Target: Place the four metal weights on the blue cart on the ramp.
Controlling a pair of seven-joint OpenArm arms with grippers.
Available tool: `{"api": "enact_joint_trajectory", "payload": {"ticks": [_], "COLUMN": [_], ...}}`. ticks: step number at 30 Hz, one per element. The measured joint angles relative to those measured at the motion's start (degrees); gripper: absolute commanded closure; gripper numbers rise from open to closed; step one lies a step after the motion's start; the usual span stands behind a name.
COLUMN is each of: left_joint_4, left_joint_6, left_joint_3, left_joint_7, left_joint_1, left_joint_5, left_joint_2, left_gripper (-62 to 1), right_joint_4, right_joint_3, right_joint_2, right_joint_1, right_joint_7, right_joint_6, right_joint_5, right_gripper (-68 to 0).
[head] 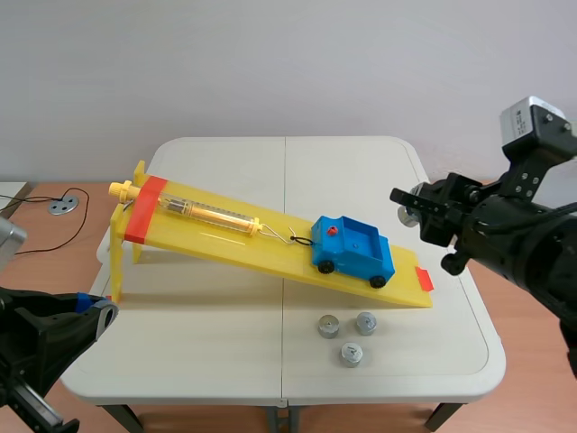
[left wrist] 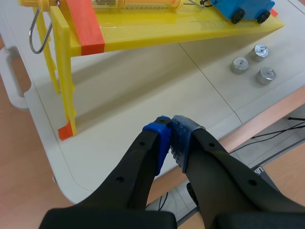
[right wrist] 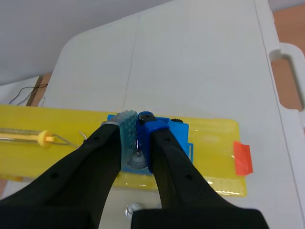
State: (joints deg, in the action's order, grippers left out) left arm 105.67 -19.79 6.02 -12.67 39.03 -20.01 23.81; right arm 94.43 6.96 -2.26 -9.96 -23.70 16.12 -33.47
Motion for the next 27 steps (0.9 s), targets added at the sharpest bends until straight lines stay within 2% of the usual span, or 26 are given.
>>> {"api": "enact_joint_trajectory", "payload": {"ticks": [15, 27], "left_joint_4": [0.0, 0.0], "left_joint_6": [0.0, 0.0], "left_joint_3": [0.0, 0.0], "left_joint_7": [0.0, 0.0], "left_joint_1": [0.0, 0.0], "left_joint_5": [0.0, 0.0], "left_joint_2": [0.0, 0.0], "left_gripper": [-3.8, -3.8], "right_joint_4": [-17.2, -23.12], "right_joint_3": [-0.33, -0.33], "right_joint_2": [-1.09, -2.01], "right_joint_1": [10.56, 14.27], "right_joint_7": [0.04, 1.18], "right_joint_6": [0.35, 0.83], "right_joint_5": [0.02, 2.32], "right_gripper": [-0.6, -0.6]}}
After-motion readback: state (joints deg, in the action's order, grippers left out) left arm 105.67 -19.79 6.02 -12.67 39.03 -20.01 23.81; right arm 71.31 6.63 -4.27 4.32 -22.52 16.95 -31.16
